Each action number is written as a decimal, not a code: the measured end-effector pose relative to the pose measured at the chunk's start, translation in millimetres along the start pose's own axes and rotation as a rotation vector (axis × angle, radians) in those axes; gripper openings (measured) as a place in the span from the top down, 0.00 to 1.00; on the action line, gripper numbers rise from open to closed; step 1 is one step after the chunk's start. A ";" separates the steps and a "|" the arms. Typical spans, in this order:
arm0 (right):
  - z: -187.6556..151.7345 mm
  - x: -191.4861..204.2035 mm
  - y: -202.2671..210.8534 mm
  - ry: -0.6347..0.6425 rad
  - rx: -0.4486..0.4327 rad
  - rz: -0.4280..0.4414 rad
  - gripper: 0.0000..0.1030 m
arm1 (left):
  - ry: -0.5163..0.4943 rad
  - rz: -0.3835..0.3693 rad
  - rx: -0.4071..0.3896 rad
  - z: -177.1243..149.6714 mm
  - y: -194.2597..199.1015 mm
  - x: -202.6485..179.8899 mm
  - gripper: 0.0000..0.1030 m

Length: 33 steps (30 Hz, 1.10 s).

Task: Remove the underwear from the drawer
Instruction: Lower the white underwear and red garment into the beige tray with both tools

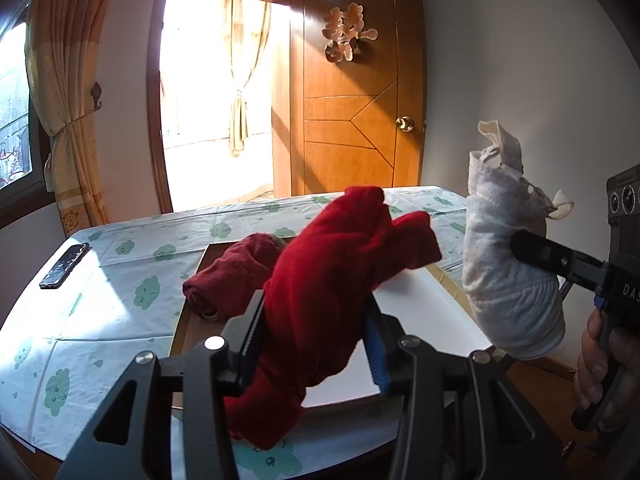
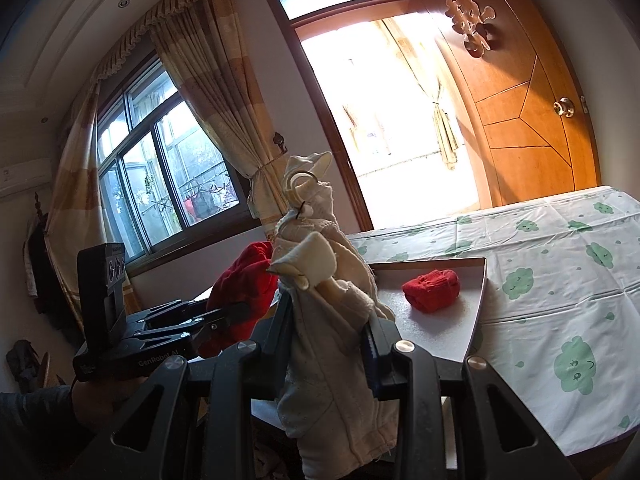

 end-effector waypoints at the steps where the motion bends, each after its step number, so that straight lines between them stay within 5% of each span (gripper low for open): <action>1: 1.4 -0.5 -0.8 0.000 0.000 -0.001 0.68 | 0.001 0.000 0.002 0.6 -1.2 0.6 0.58; 33: 46.4 -40.4 -56.5 -0.058 0.058 -0.086 0.68 | 0.054 -0.020 0.140 24.3 -73.2 25.4 0.58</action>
Point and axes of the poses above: each gripper's, at about its wrist camera, not at the fingertips, and y roughly against the way its jaws point, x to its left, z to its top, the point moved 6 cm from there along -y, roughly the way its jaws point, and after that the axes turned 10 degrees about -y, right-handed, at the moved point
